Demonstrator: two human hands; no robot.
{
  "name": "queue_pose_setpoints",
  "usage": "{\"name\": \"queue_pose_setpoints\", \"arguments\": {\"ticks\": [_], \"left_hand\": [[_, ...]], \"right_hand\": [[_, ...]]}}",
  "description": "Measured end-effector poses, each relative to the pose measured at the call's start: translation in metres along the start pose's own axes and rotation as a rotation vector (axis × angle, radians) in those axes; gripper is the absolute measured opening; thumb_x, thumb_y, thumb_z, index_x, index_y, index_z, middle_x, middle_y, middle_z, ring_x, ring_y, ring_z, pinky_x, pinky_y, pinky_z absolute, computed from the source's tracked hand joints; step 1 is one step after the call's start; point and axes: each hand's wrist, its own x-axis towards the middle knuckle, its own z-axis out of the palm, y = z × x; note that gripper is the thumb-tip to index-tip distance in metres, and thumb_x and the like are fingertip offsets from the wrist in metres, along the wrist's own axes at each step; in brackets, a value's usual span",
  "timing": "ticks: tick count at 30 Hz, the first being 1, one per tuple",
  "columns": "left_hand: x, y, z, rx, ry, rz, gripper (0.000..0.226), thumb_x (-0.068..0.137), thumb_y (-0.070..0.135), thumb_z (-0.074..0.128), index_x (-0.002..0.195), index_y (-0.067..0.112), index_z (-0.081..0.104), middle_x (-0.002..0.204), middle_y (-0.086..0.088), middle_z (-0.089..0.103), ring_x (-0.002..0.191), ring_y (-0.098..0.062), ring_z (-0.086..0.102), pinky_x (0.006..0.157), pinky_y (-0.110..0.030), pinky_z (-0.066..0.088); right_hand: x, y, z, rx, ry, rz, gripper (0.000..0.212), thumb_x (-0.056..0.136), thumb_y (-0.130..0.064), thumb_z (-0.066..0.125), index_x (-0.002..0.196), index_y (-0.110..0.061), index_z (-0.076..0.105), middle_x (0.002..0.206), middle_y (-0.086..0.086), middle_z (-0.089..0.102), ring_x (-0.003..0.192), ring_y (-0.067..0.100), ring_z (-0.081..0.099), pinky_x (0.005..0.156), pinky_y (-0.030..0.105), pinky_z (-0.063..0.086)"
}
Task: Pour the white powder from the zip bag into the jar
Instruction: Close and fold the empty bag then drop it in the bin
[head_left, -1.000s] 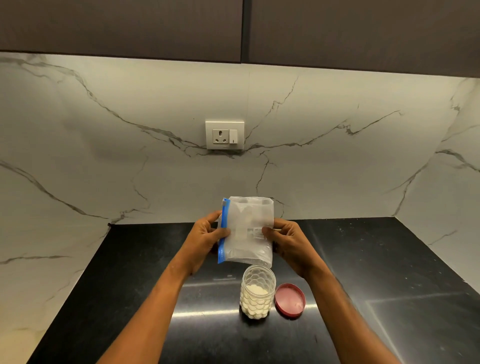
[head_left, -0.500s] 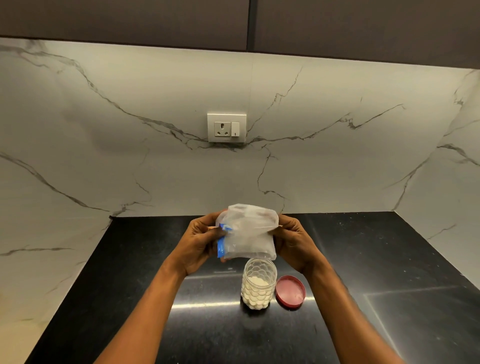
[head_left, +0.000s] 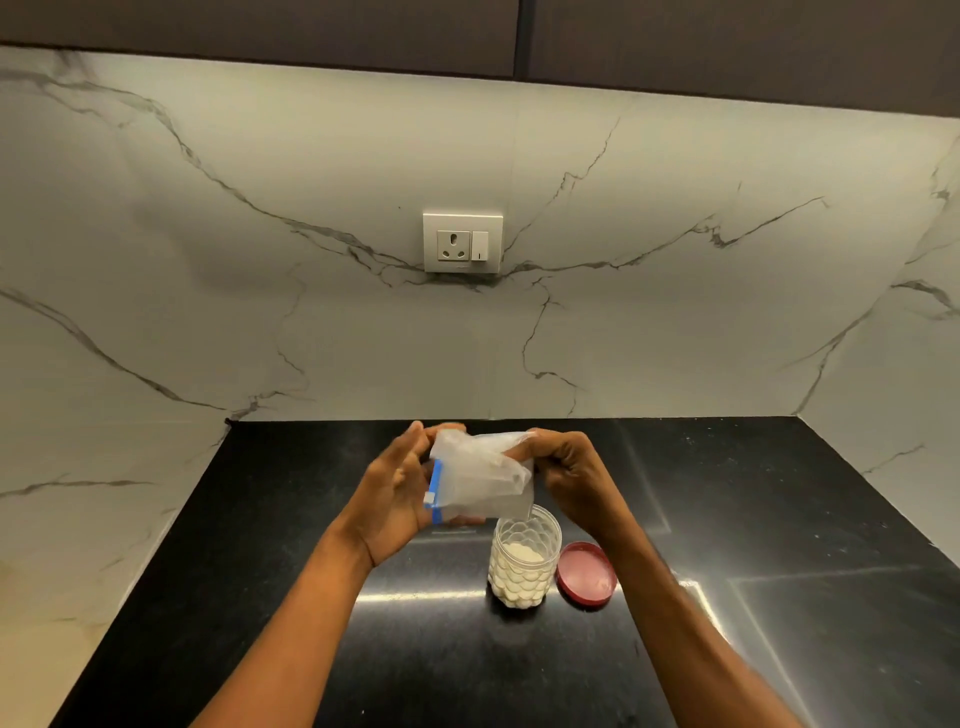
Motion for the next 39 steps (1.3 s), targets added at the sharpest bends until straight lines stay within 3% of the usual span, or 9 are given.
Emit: {"name": "queue_pose_setpoints", "arguments": {"ticks": [4, 8, 11, 14, 17, 22, 29, 34, 39], "left_hand": [[0.004, -0.003, 0.016, 0.066, 0.064, -0.124, 0.099, 0.041, 0.054, 0.095, 0.128, 0.028, 0.057, 0.122, -0.011, 0.070, 0.108, -0.037, 0.069, 0.076, -0.057, 0.059], [0.005, -0.006, 0.005, 0.156, 0.140, -0.153, 0.074, 0.067, 0.012, 0.081, 0.135, 0.018, 0.051, 0.137, -0.020, 0.053, 0.119, -0.040, 0.061, 0.087, -0.052, 0.059], [0.006, -0.013, -0.003, 0.242, 0.247, -0.076, 0.053, 0.080, -0.007, 0.069, 0.128, 0.013, 0.056, 0.131, -0.017, 0.059, 0.115, -0.034, 0.063, 0.086, -0.045, 0.060], [0.005, -0.019, 0.000, 0.317, 0.328, 0.047, 0.050, 0.080, -0.010, 0.068, 0.120, 0.018, 0.059, 0.121, -0.009, 0.065, 0.109, -0.029, 0.066, 0.077, -0.038, 0.062], [0.006, -0.026, 0.004, 0.364, 0.342, 0.168, 0.055, 0.078, -0.007, 0.072, 0.123, 0.021, 0.057, 0.121, -0.005, 0.065, 0.111, -0.029, 0.066, 0.079, -0.039, 0.062], [0.004, -0.029, 0.000, 0.319, 0.409, 0.205, 0.061, 0.068, 0.011, 0.080, 0.125, 0.013, 0.059, 0.119, -0.009, 0.071, 0.108, -0.029, 0.070, 0.083, -0.045, 0.061], [-0.010, -0.042, -0.007, 0.206, 0.500, 0.177, 0.052, 0.072, 0.008, 0.081, 0.121, 0.006, 0.064, 0.115, -0.015, 0.073, 0.105, -0.032, 0.072, 0.088, -0.049, 0.059], [-0.035, -0.044, -0.022, 0.163, 0.778, 0.258, 0.042, 0.077, 0.002, 0.080, 0.116, 0.002, 0.066, 0.107, -0.013, 0.076, 0.096, -0.028, 0.075, 0.082, -0.043, 0.062], [-0.063, -0.043, -0.050, 0.039, 0.983, 0.333, 0.041, 0.074, 0.009, 0.084, 0.112, 0.008, 0.068, 0.104, -0.009, 0.077, 0.093, -0.022, 0.076, 0.074, -0.032, 0.062]], "right_hand": [[-0.007, 0.015, -0.001, -0.245, -0.028, -0.144, 0.020, 0.083, 0.003, 0.071, 0.094, -0.012, 0.076, 0.100, 0.003, 0.069, 0.095, 0.012, 0.068, 0.081, 0.028, 0.058], [-0.019, 0.027, -0.005, -0.296, -0.038, -0.094, 0.028, 0.083, 0.003, 0.072, 0.100, -0.018, 0.076, 0.104, 0.003, 0.069, 0.098, 0.015, 0.068, 0.083, 0.034, 0.060], [-0.023, 0.020, -0.003, -0.042, -0.014, 0.104, 0.039, 0.092, 0.001, 0.059, 0.114, -0.029, 0.071, 0.111, 0.005, 0.069, 0.105, 0.022, 0.067, 0.086, 0.041, 0.060], [-0.024, 0.008, 0.003, 0.304, 0.026, 0.361, 0.061, 0.087, -0.037, 0.061, 0.144, -0.037, 0.040, 0.126, 0.006, 0.062, 0.108, 0.032, 0.067, 0.083, 0.045, 0.060], [-0.024, -0.001, 0.017, 0.385, -0.042, 0.578, 0.088, 0.074, -0.059, 0.071, 0.147, -0.034, 0.031, 0.132, 0.006, 0.056, 0.105, 0.034, 0.069, 0.079, 0.048, 0.061], [-0.021, -0.003, 0.020, 0.350, 0.044, 0.578, 0.050, 0.087, -0.024, 0.070, 0.132, -0.010, 0.052, 0.119, 0.011, 0.068, 0.097, 0.028, 0.073, 0.078, 0.039, 0.062], [-0.015, 0.006, 0.025, 0.367, -0.042, 0.610, 0.044, 0.083, -0.028, 0.069, 0.123, -0.011, 0.060, 0.112, 0.010, 0.072, 0.096, 0.029, 0.073, 0.078, 0.040, 0.062], [-0.001, 0.011, 0.059, 0.363, -0.221, 0.599, 0.045, 0.081, -0.025, 0.074, 0.123, -0.014, 0.062, 0.112, 0.007, 0.074, 0.102, 0.025, 0.071, 0.088, 0.045, 0.058], [0.024, 0.014, 0.116, 0.380, -0.172, 0.618, 0.033, 0.081, -0.014, 0.075, 0.112, -0.007, 0.066, 0.103, 0.013, 0.075, 0.090, 0.026, 0.075, 0.074, 0.034, 0.063]]}}
